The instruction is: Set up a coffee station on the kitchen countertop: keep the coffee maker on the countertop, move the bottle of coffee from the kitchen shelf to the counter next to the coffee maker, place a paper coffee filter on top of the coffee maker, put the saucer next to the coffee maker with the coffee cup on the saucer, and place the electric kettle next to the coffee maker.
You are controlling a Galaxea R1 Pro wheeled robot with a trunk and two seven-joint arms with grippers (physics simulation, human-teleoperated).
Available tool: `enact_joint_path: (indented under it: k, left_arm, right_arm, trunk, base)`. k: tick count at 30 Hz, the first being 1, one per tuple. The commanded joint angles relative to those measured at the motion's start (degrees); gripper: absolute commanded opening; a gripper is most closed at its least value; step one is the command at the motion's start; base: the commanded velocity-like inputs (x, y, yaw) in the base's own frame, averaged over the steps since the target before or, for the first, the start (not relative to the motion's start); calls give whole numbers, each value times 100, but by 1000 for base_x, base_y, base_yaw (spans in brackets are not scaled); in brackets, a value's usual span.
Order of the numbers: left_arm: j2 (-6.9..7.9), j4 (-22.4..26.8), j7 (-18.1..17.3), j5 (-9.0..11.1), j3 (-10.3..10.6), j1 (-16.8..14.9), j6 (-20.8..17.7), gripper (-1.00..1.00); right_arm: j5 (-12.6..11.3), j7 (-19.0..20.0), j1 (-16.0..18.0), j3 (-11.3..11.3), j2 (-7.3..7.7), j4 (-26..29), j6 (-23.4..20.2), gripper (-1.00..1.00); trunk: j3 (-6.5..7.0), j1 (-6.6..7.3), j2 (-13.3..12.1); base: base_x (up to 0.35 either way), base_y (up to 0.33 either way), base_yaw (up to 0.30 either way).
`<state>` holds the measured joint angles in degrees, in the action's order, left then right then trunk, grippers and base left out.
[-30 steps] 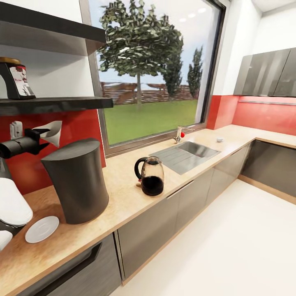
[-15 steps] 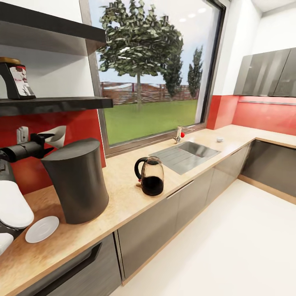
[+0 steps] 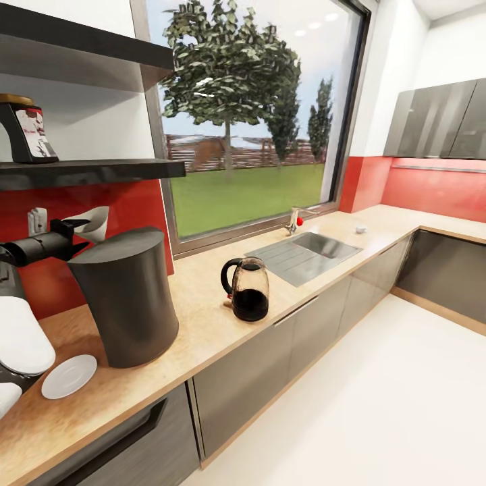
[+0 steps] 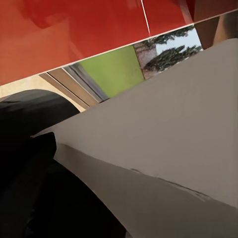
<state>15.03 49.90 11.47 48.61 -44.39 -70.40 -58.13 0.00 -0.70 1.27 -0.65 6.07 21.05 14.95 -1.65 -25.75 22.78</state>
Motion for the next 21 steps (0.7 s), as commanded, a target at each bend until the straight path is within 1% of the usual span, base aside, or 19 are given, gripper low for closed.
enact_joint_path:
  k: [1,6,7,21]
  left_arm:
    - [-1,2,57,60,-11,-8,-23,-100]
    - [-1,2,57,61,-8,-8,-23,-100]
    - [-1,2,57,61,-8,-8,-23,100]
    - [18,2,57,61,0,-8,-23,100]
  right_arm:
    - [0,-5,4,-6,-1,-3,18,100]
    - [-1,-4,5,-6,-1,-3,17,100]
    - [0,-5,5,-6,-1,-3,17,100]
    - [-1,-9,5,-6,-1,-4,17,100]
  trunk:
    - [-14,-4,13]
    - [-14,-4,13]
    - [-14,-4,13]
    - [-14,-4,13]
  base:
    - [0,0,0]
    - [0,0,0]
    - [0,0,0]
    - [0,0,0]
